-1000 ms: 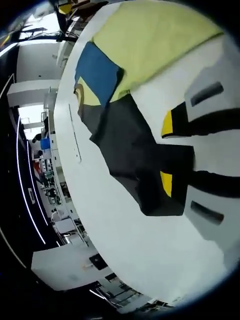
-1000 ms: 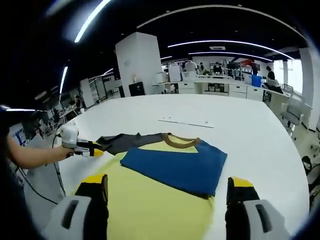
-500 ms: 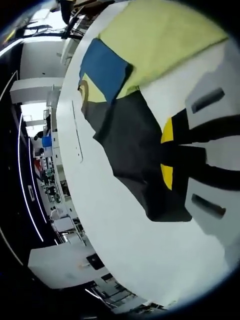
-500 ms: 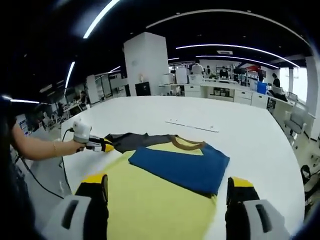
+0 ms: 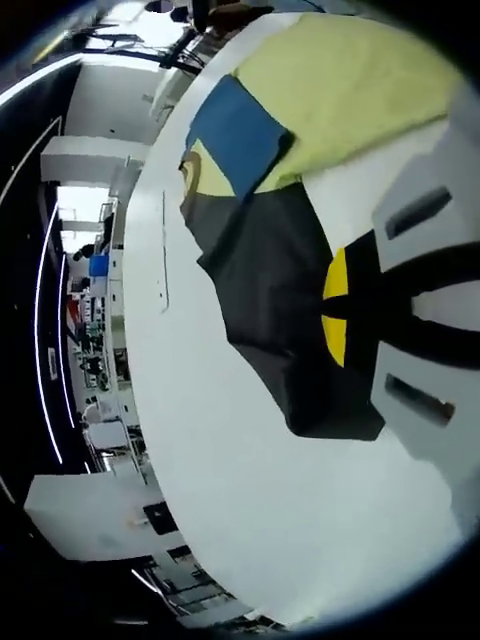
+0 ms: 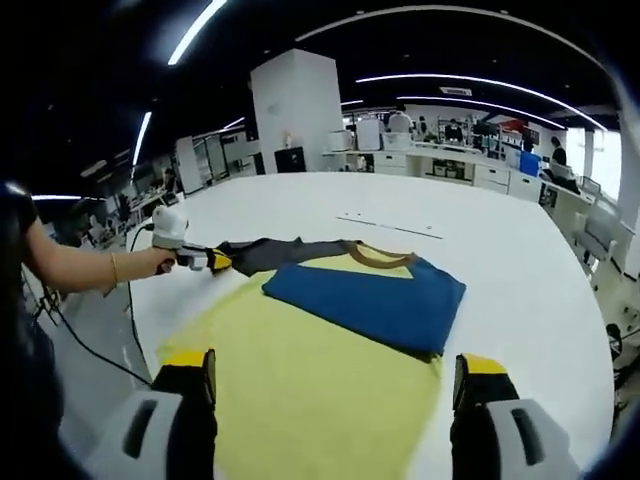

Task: Fold the garment on the visible template until the final outline fits inside the template.

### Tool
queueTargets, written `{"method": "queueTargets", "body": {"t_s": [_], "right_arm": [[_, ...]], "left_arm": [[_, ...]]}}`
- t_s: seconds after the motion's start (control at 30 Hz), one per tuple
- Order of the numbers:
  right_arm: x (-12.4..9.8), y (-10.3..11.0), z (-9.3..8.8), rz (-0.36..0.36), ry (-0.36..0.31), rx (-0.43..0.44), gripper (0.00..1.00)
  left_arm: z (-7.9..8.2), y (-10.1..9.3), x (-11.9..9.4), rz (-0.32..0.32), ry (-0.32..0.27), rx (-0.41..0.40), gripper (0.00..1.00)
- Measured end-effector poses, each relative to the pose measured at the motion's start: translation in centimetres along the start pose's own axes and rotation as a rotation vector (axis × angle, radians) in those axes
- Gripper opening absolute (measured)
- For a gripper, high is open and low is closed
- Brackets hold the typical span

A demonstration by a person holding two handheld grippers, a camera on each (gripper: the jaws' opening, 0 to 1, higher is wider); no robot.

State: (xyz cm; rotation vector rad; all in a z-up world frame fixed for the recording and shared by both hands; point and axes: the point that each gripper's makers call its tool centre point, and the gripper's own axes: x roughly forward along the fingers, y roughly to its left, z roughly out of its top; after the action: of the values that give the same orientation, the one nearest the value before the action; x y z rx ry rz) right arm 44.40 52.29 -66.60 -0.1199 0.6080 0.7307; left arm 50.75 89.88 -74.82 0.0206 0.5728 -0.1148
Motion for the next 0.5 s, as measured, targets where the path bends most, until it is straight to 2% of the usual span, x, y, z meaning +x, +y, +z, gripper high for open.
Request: {"method": "queueTargets", "body": {"t_s": [0.13, 0.23, 0.33, 0.5], "right_arm": [[-0.1, -0.1, -0.2, -0.001, 0.001, 0.007, 1.0], [-0.2, 0.1, -0.1, 0.001, -0.001, 0.003, 1.0], [-0.3, 0.1, -0.1, -0.003, 0.004, -0.003, 1.0], [-0.6, 0.1, -0.1, -0.002, 0.002, -0.004, 1.0]], "left_arm": [[0.2, 0.6, -0.2, 0.002, 0.009, 0.033, 0.0], [1.0, 0.7, -0.9, -0.014, -0.026, 0.017, 0.0], [1.0, 1.5, -1.3, 0.021, -0.013, 0.034, 0.0], [1.7, 2.8, -2.1, 0.059, -0.042, 0.015, 0.0]]}}
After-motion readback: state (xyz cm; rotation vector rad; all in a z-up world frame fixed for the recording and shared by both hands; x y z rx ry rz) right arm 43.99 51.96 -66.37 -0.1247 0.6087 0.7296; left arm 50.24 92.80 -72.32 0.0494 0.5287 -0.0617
